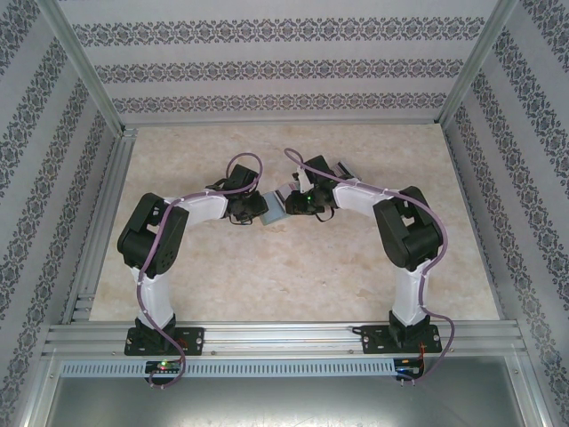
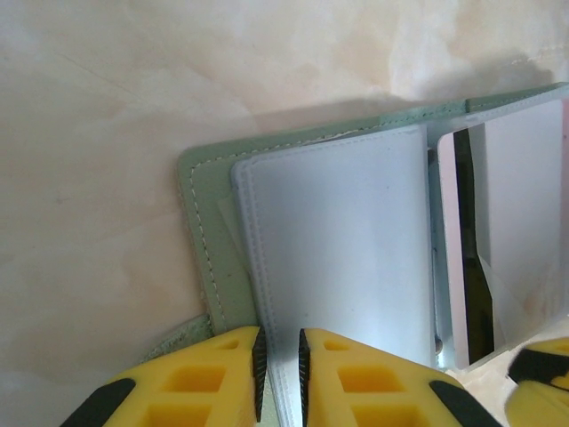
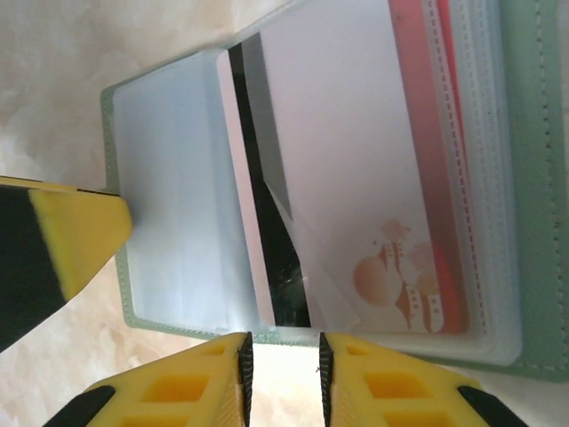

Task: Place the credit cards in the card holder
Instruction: Insert the credit card into the card slot.

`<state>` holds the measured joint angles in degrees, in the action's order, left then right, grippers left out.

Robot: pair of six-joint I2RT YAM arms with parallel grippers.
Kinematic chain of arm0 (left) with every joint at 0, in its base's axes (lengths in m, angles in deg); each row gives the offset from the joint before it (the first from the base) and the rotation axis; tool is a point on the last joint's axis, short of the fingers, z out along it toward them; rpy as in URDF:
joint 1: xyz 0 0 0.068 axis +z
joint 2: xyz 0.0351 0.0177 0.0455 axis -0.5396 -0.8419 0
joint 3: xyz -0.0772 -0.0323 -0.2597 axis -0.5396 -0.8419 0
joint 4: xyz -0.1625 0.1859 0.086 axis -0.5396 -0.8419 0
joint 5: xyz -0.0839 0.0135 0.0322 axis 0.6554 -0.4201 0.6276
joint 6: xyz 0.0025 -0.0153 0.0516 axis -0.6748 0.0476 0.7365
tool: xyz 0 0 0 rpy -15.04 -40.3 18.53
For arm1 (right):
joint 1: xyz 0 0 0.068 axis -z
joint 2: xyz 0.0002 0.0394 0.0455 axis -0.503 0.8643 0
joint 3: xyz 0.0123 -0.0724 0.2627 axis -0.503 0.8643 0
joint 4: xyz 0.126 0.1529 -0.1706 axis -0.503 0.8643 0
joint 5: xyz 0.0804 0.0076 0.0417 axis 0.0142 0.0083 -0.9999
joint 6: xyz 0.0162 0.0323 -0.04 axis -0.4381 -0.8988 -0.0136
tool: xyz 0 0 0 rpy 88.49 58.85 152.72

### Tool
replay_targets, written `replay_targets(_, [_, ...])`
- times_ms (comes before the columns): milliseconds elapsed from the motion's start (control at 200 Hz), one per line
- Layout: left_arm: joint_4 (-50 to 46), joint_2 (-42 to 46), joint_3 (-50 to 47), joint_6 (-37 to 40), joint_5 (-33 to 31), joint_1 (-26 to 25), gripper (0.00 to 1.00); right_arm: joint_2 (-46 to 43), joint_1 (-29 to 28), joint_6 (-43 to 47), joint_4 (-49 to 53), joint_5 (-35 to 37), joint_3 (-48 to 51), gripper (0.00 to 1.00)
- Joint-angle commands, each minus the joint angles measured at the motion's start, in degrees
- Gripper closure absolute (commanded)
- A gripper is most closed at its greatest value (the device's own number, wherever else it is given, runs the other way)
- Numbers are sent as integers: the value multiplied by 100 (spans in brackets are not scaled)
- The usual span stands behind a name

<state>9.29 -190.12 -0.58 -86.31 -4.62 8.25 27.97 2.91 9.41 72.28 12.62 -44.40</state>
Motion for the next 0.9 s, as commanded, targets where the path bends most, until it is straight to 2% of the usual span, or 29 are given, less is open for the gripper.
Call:
replay_targets(0, [-262, 15, -42, 15, -40, 62, 79, -499, -131, 81, 170, 6, 12, 70])
replay_targets(165, [-256, 3, -2, 9, -31, 67, 79, -577, -267, 42, 215, -39, -131, 70])
replay_targets(480, [-177, 40, -108, -41, -30, 67, 80, 506, -353, 71, 407, -201, -1056, 70])
replay_targets(729, [-145, 85, -194, -57, -37, 67, 83, 937, -390, 24, 440, -228, -1407, 70])
replay_targets(894, [-133, 84, -220, -55, -31, 67, 83, 1048, -409, 119, 638, 193, -1521, 70])
